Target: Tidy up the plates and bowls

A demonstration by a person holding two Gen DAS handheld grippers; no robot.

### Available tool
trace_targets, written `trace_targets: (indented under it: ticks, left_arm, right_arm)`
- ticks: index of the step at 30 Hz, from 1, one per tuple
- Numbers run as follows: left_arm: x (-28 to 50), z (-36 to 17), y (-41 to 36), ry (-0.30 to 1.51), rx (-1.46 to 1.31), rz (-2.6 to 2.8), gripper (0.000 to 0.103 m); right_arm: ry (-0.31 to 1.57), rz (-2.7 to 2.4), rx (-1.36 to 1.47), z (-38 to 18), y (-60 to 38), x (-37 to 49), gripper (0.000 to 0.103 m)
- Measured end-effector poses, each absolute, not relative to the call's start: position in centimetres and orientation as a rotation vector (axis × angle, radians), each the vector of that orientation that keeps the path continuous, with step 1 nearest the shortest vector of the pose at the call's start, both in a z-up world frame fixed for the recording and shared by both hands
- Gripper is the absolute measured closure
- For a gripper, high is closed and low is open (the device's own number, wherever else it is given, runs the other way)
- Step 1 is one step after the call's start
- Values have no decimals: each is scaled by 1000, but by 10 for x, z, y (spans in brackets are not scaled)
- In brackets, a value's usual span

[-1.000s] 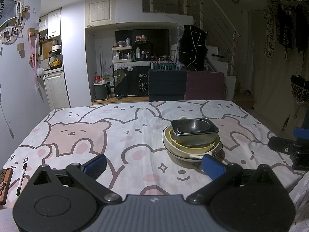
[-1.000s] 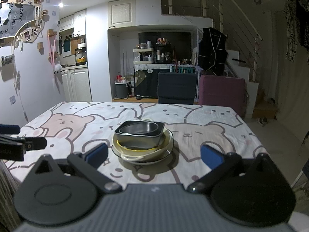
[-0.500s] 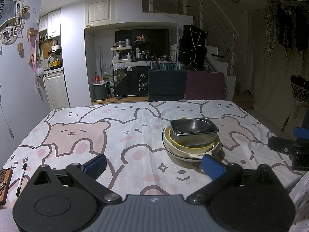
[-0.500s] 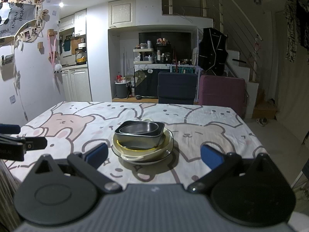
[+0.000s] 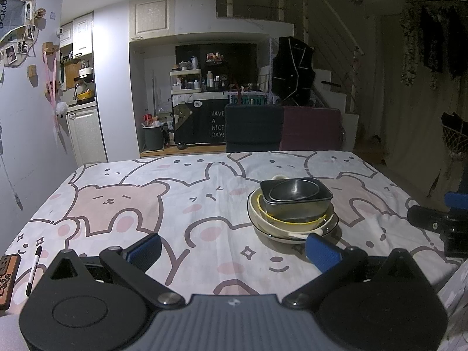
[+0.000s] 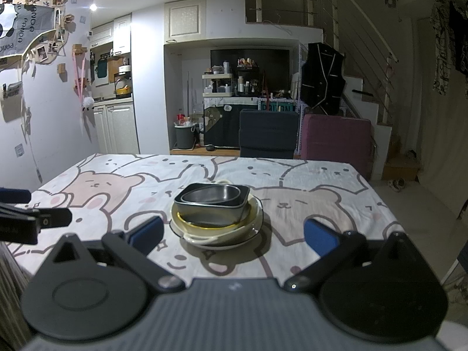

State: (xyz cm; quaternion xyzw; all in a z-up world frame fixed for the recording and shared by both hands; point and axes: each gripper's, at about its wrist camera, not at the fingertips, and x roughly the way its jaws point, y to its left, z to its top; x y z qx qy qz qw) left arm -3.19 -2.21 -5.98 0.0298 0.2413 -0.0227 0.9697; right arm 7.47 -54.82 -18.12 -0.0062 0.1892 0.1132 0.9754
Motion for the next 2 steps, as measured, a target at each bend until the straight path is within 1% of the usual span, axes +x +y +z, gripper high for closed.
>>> trace_targets:
  ticks: [2]
  left_arm:
    - [-32,-60,-22,488,60,-44,0]
  right_arm:
    - [382,228,-13,-181,-548,75,0]
